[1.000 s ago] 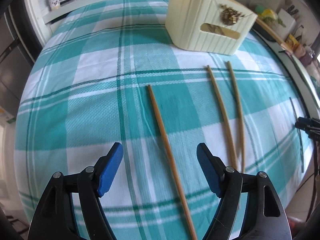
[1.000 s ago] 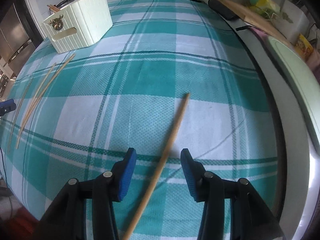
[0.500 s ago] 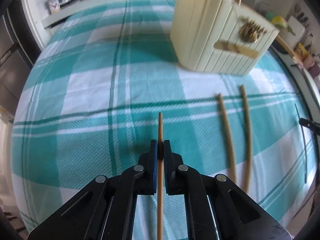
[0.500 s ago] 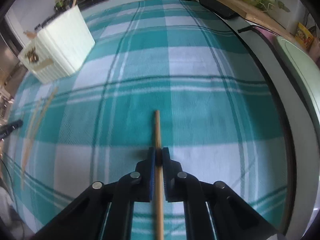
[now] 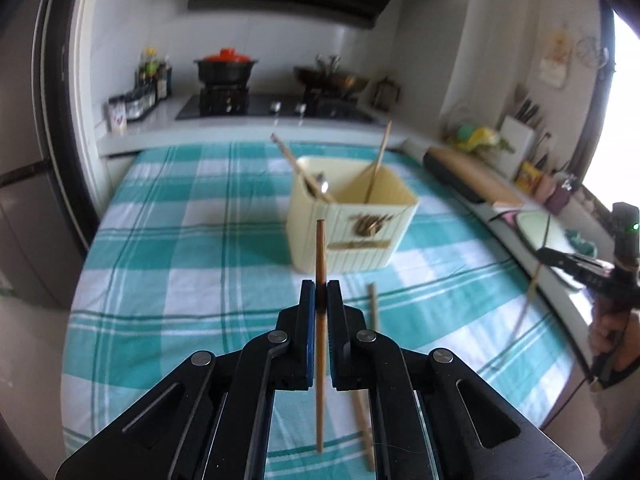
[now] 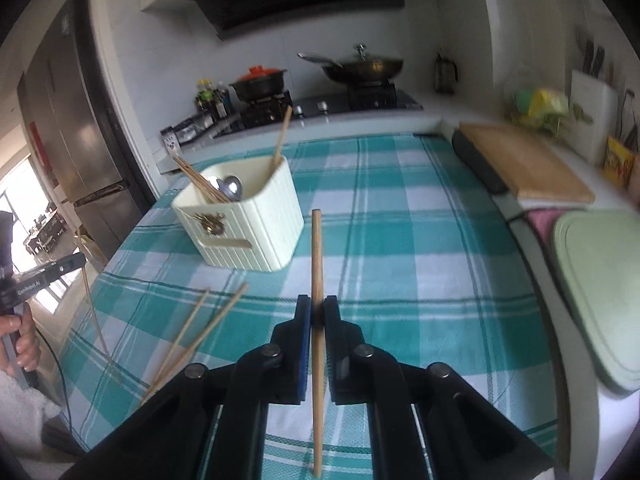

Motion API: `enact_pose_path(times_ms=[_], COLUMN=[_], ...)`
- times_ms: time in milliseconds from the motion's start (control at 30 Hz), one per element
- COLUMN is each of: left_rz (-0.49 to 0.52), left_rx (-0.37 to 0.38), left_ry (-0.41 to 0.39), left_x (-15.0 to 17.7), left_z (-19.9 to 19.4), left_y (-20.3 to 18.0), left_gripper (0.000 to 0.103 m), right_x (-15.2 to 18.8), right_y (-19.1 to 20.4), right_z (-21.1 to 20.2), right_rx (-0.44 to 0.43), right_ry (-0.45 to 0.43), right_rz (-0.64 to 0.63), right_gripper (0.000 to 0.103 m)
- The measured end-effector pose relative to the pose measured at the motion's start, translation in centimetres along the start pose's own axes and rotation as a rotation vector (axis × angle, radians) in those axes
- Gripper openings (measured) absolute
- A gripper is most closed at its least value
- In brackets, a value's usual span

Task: Organize utensils
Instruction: 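Lift the left tool's chopstick upright into the holder and open while the right tool does likewise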

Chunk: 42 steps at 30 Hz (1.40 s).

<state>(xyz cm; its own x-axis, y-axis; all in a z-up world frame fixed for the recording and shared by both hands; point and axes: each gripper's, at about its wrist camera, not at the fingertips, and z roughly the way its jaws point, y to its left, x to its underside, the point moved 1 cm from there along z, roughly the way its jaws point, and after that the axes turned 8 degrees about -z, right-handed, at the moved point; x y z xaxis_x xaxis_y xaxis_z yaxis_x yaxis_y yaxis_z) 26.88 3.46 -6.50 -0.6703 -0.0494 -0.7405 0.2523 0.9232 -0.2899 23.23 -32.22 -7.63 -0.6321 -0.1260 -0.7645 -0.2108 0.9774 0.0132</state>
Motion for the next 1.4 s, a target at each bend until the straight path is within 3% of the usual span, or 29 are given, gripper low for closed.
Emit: enact_pose_path(times_ms=[400, 600, 967, 1167, 1400], left_rz=[0.016, 0.024, 0.062, 0.054, -0.010], left_rx=[0.018, 0.035, 0.065, 0.039, 0.017], left_ry=[-0.068, -0.077, -0.268, -0.336, -0.214], left_x=[-1.6, -3.2, -13.2, -17.7, -18.4], left_z=[-2.5, -2.9, -4.0, -0.1, 8.1], left_y=[-1.0, -1.7, -5.2, -6.3, -4.9], left_gripper=[0.004, 0.004, 0.004, 0.004, 0.004], right_x=[-3.2, -5.1, -14.0, -18.3, -19.4], right_y=[3.9, 4.3, 5.5, 7.1, 7.6], right_z=[-1.6, -1.7, -1.9, 0.4, 7.6], right_rx=[0.072, 0.060, 0.037, 0.007, -0.076], right_ry=[-0.109, -0.147, -0.302, -0.359, -0.243], right_rz=[-0.121, -0.130, -0.162, -0.192, -0.186], right_gripper=[0.007, 0.007, 0.007, 0.007, 0.007])
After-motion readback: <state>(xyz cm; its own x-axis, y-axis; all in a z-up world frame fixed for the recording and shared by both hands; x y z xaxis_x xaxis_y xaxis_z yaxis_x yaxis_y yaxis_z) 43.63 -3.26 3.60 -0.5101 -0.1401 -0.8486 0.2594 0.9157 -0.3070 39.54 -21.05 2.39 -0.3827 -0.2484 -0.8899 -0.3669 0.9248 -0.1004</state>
